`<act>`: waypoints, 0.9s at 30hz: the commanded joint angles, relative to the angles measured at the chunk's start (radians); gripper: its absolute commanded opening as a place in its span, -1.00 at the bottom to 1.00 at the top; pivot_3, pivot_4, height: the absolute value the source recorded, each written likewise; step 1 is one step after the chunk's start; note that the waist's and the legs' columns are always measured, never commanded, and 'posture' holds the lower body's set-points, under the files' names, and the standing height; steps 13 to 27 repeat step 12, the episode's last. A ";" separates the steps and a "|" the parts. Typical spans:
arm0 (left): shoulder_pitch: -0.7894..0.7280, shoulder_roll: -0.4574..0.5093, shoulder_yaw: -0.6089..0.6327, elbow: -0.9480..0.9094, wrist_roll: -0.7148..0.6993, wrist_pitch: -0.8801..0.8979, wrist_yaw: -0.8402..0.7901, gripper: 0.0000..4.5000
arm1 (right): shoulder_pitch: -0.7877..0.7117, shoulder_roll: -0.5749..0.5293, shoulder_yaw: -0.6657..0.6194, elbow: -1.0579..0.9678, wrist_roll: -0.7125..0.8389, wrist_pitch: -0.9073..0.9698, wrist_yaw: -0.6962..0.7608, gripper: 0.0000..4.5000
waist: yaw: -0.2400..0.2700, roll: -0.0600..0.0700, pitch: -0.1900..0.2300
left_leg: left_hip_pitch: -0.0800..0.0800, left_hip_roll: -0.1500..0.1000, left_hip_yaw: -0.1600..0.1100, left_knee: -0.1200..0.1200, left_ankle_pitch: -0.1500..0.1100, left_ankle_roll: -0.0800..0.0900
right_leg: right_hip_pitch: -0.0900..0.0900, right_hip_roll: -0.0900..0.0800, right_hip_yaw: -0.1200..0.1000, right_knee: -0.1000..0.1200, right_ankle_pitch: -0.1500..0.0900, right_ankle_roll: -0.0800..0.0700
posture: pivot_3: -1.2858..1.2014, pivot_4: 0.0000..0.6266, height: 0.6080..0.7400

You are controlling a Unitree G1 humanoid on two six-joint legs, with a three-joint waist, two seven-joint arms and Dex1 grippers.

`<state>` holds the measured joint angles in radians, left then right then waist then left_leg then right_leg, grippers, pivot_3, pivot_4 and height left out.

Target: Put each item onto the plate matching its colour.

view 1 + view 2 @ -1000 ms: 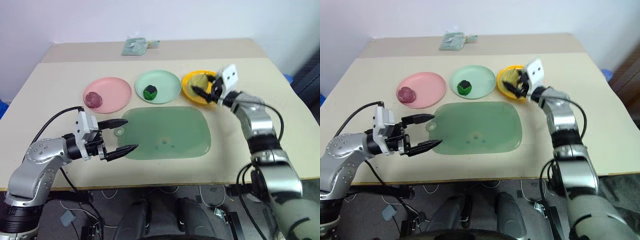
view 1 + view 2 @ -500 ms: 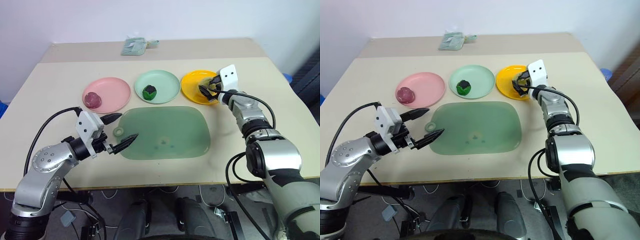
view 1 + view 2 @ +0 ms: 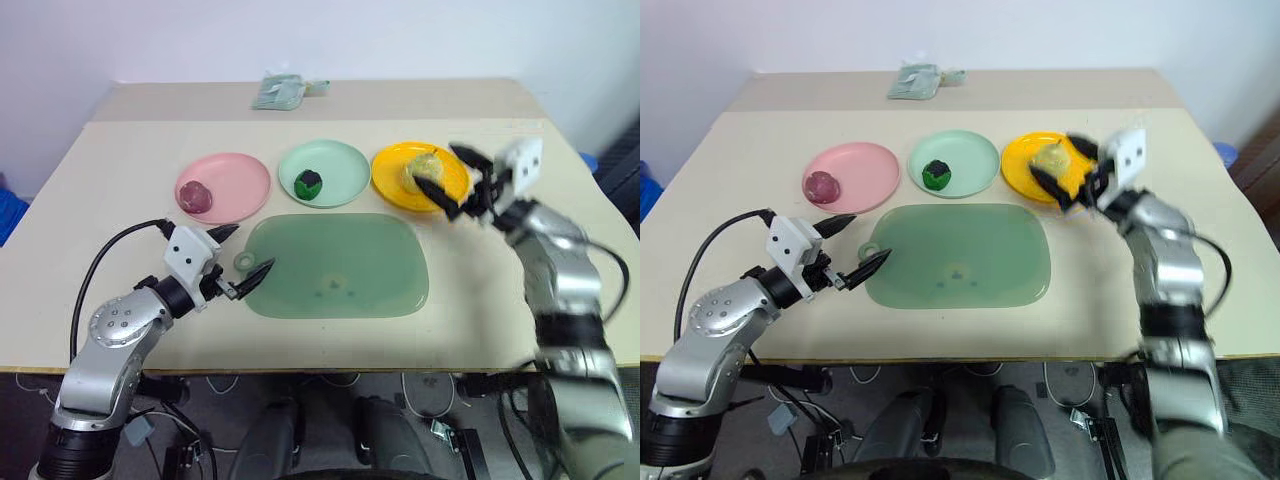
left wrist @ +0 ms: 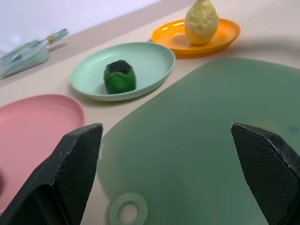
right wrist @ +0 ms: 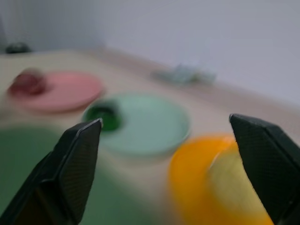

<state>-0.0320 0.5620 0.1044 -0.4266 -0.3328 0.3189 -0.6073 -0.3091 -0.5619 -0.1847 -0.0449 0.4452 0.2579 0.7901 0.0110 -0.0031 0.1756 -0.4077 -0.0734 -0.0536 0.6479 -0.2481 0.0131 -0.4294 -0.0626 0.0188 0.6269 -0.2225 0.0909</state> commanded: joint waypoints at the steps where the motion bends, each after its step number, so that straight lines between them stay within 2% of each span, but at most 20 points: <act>1: 0.018 -0.011 0.015 0.015 0.022 -0.062 0.004 1.00 | 0.159 -0.024 -0.043 -0.215 0.022 0.045 -0.034 0.97 | -0.003 0.000 0.000 | 0.001 0.000 0.001 0.001 0.000 0.000 | 0.000 0.000 0.001 0.000 -0.001 -0.002 | 0.03 -0.52 1.00; 4: 0.040 -0.026 0.018 0.034 0.031 -0.085 0.010 1.00 | 0.289 -0.018 -0.062 -0.249 -0.018 0.015 -0.060 0.97 | 0.001 0.000 -0.001 | 0.002 0.001 0.001 0.001 0.000 0.000 | 0.002 0.000 0.001 0.000 -0.001 -0.002 | 0.03 -0.52 1.00; 10: 0.087 -0.041 0.026 0.071 0.043 -0.141 0.006 1.00 | 0.378 -0.020 -0.090 -0.251 -0.027 -0.009 -0.085 0.97 | 0.002 0.000 -0.001 | 0.001 0.001 0.001 0.001 0.000 0.000 | 0.002 0.000 0.001 -0.001 -0.002 -0.002 | 0.03 -0.52 1.00; 27: 0.106 -0.039 0.022 0.078 0.039 -0.150 -0.008 1.00 | 0.392 -0.023 -0.095 -0.254 -0.028 -0.015 -0.080 0.97 | 0.003 0.000 -0.001 | 0.001 0.001 0.001 0.001 0.000 0.000 | 0.002 0.000 0.000 -0.002 -0.002 -0.002 | 0.03 -0.52 1.00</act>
